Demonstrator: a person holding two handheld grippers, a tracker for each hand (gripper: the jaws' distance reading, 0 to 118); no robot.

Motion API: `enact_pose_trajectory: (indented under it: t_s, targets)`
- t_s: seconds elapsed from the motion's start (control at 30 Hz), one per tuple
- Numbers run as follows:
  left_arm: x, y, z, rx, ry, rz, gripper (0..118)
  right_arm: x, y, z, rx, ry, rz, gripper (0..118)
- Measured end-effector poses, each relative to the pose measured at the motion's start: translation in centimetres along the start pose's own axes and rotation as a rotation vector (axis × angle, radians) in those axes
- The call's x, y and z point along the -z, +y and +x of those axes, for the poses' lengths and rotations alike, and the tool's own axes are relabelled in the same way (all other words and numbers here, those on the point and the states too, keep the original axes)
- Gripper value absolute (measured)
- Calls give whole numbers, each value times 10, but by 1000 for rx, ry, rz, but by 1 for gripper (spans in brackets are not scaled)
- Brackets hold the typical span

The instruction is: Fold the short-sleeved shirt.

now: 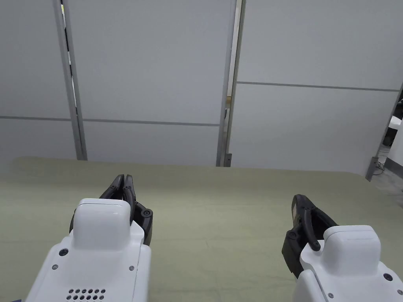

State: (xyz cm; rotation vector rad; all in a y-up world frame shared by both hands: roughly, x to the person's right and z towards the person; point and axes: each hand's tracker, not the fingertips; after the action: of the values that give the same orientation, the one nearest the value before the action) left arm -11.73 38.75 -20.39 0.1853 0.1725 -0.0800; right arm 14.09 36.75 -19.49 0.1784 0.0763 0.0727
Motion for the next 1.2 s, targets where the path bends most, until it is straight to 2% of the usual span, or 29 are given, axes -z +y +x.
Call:
enact_pose_trajectory:
  t_s: [0.17,0.2,0.23,0.27,0.3,0.33,0.37,0.5,0.53,0.6,1.2]
  targets:
    - [0,-1,-1,-6,7,1,6,1,-1,0,8,-27,-9,4]
    - [0,-1,-2,-8,13,8,15,2,-1,1,6,-25,-11,19]
    - [0,-2,-2,-13,17,14,32,2,-1,1,0,-31,-15,45]
    - [0,-2,-3,-21,15,15,67,3,-1,1,-4,-37,-17,89]
    - [3,-2,-4,-37,7,3,117,5,-2,1,-6,-35,-36,118]
    - [6,-2,-6,-47,3,-25,118,9,-2,1,-2,-27,-64,118]
    - [0,-6,-10,-65,-22,1,118,0,-9,1,-10,-14,-7,118]
    - [-37,42,-3,-59,1,6,118,2,-7,-1,8,-14,-2,118]
    - [0,-3,-4,-54,0,3,118,3,-8,-1,6,-19,-6,118]
    - [11,-16,-4,-48,-1,0,118,2,-6,-2,3,-20,-12,118]
    - [2,-8,-7,-55,12,-1,118,3,-7,-1,10,-30,-18,118]
